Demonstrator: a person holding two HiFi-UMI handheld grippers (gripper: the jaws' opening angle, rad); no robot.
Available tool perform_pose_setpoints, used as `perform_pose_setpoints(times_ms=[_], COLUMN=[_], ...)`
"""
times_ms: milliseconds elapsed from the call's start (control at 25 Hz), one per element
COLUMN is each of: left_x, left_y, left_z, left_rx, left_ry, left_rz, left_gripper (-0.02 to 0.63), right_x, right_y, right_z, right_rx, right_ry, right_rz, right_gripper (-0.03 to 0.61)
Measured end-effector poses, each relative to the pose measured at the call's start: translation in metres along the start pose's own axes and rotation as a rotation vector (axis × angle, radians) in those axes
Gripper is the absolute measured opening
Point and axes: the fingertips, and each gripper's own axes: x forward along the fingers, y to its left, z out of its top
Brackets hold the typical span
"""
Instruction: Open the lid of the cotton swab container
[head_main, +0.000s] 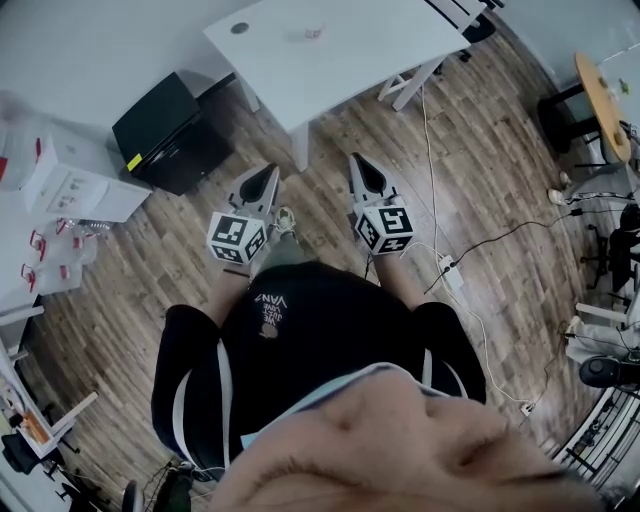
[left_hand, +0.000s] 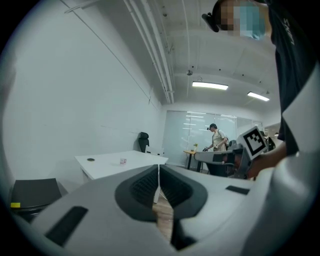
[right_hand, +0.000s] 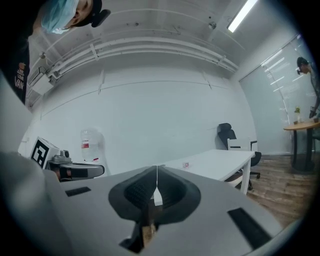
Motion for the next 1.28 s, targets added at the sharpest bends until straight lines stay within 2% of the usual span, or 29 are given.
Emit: perform_pose_setpoints(times_ms=[240,480,760,960,1280], left_x=[0.044,0.084,0.127,0.152,0.177], left_y=[0.041,0.092,0.152,0.17,0.184], left_z=[0.013,0.029,0.042,0.041,0.033], left_rx=[-0.003,0.014,0.037,0.056,0.027], left_ry=[0.004,0.02,0.016,0.023,0.058], left_rz=[-0.014,-0.034,-0.069,-0.127,-0.144], left_gripper=[0.018,0.018,0.018,0.018,0.018], right_x=[0.053,0.109,0.172,0.197,0.216], right_y=[-0.022,-0.045,-0.056,-0.063,-0.077], right_z=[0.012,0.03,0.041,0.038,0.029], right_rx=[0.004,0.002,-0.008,-0.001,0.018], right_ry=[-0.002,-0.008,-0.03,-0.034,0.006], right_rz=[-0.009,-0.078,-0.116,-0.147,-0.163], right_gripper=[0.012,0.012,0.012,0.012,0.012])
